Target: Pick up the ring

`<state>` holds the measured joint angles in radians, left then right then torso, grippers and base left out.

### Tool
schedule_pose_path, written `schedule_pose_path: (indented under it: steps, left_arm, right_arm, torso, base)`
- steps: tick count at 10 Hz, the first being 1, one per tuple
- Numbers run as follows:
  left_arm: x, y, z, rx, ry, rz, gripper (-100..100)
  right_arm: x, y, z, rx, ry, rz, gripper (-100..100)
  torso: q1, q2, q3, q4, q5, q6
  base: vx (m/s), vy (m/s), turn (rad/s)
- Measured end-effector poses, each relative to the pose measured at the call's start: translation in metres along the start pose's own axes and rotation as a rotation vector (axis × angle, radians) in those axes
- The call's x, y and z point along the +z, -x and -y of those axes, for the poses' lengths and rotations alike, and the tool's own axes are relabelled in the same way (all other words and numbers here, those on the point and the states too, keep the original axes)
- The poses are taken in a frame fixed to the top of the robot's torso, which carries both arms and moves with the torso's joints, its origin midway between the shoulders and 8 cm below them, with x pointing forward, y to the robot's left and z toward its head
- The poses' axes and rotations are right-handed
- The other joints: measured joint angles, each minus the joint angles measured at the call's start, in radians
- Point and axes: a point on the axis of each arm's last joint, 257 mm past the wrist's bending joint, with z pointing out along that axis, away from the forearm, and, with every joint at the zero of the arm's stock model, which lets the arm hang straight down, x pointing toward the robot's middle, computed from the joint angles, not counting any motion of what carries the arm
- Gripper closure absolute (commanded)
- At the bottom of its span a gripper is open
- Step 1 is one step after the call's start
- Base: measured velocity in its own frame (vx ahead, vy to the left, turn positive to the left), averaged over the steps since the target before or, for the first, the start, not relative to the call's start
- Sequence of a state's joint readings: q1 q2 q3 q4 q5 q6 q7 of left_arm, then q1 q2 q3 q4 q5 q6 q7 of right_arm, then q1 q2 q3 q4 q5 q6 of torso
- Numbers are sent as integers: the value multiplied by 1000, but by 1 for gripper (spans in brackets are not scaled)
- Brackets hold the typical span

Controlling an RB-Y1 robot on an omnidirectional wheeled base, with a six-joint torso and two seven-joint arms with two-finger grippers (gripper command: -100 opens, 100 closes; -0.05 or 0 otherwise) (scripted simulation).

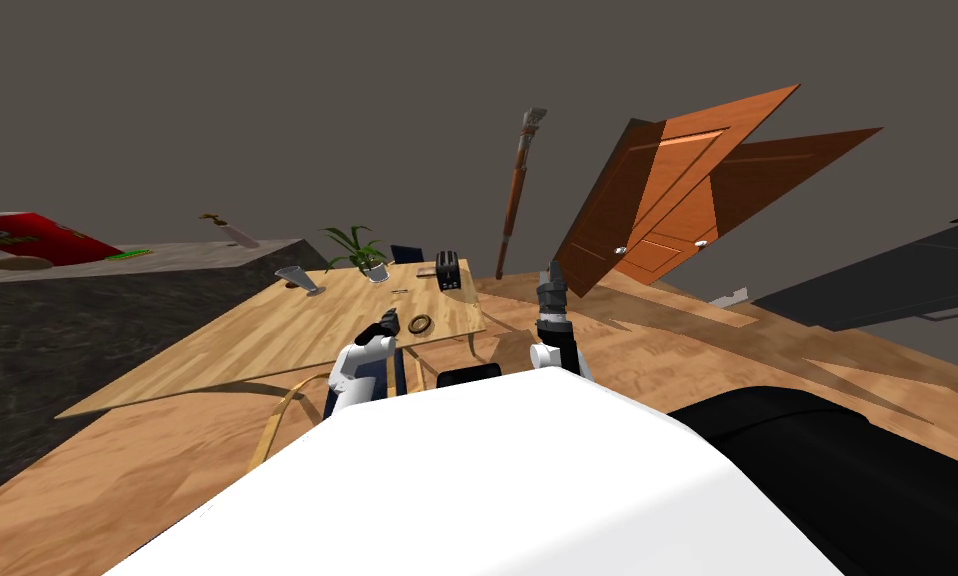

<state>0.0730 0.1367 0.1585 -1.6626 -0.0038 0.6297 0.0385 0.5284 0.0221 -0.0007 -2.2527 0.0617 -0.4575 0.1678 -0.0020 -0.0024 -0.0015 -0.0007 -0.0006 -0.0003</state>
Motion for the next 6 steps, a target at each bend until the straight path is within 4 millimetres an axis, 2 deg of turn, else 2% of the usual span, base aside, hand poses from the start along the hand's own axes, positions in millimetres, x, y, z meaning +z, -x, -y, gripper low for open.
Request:
schedule_pose_path:
  steps: [2, 6]
  left_arm:
    - [9, 0, -21, -1, 81, 0, -100]
    - [15, -8, -50, 0, 204, -3, -100]
  right_arm:
    - [0, 0, 0, 0, 0, 0, 0]
    - [0, 0, 0, 0, 0, 0, 0]
  torso:
    - [0, 0, 0, 0, 0, 0]
    - [0, 0, 0, 0, 0, 0]
  base:
    - [33, -31, -11]
    - [34, -30, -10]
